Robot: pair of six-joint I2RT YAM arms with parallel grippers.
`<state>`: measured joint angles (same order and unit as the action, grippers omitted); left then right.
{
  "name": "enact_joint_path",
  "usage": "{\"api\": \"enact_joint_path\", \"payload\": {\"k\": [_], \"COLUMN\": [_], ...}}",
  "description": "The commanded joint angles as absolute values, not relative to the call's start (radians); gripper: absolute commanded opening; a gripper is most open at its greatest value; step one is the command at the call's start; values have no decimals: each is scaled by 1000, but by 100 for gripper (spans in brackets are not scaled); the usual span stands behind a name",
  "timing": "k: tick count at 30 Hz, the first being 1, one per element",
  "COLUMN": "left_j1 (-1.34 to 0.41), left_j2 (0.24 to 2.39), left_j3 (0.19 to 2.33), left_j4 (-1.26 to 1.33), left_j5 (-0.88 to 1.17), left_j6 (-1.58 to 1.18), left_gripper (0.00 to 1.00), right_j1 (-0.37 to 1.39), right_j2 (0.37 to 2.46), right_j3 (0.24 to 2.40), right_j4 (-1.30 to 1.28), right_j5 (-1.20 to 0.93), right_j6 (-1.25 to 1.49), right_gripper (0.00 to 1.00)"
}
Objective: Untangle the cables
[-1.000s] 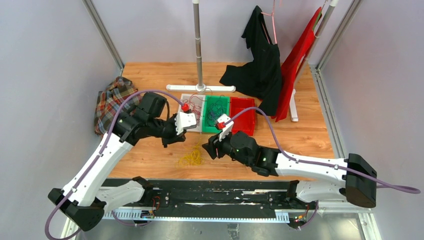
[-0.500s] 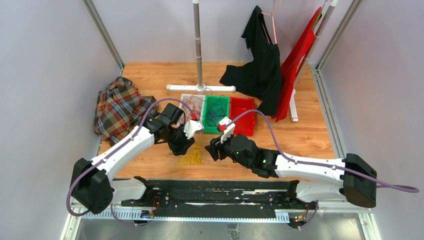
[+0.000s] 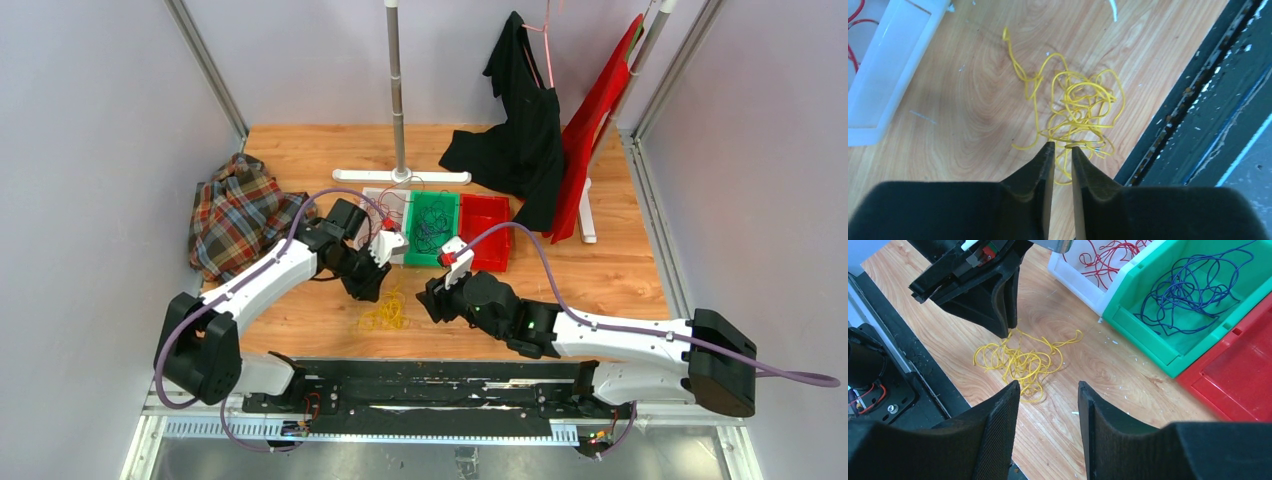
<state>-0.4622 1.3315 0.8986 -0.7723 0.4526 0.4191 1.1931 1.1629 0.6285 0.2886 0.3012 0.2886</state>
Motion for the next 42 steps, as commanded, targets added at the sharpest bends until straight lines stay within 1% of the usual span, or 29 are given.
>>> {"api": "enact_joint_path", "payload": {"k": [1, 4, 11, 14, 23, 24, 25, 28, 31, 34, 42], "left_j1": [-459, -459, -459, -459, -459, -459, -460, -459, -459, -459, -459], "left_j2": [1351, 1354, 1316, 1286, 1274, 1271, 1267, 1238, 1190, 1147, 1098], "left_j3": [942, 951, 976, 983, 989, 998, 1011, 1063, 1116, 1150, 1221], "left_j4": [-774, -773, -809, -831, -889, -902, -918, -981, -1043, -1104, -1188], "left_j5": [566, 586, 603, 631, 637, 639, 643, 657, 672, 682, 701], "left_j6": [431, 431, 467, 488, 549, 554, 557, 579, 595, 612, 623], "left_gripper": [19, 11, 3, 1, 1, 1, 1, 1, 1, 1, 1], "right_j1": [1181, 1181, 1180, 1180, 1180, 1180, 1180, 1180, 1181, 1181, 1181], "right_j2": [1151, 1149, 1151, 1154, 1157, 1157, 1157, 1164, 1188, 1226, 1279], "right_j3": [618, 618, 622, 625, 632, 633, 635, 649, 677, 724, 768], "right_j4": [304, 303, 299, 298, 296, 296, 298, 321, 355, 389, 513], "right_j5": [324, 323, 315, 313, 305, 302, 296, 271, 235, 204, 157], "right_j6": [291, 296, 292, 291, 290, 290, 290, 292, 312, 338, 396], "right_gripper": [45, 43, 37, 34, 27, 28, 30, 42, 49, 52, 53]}}
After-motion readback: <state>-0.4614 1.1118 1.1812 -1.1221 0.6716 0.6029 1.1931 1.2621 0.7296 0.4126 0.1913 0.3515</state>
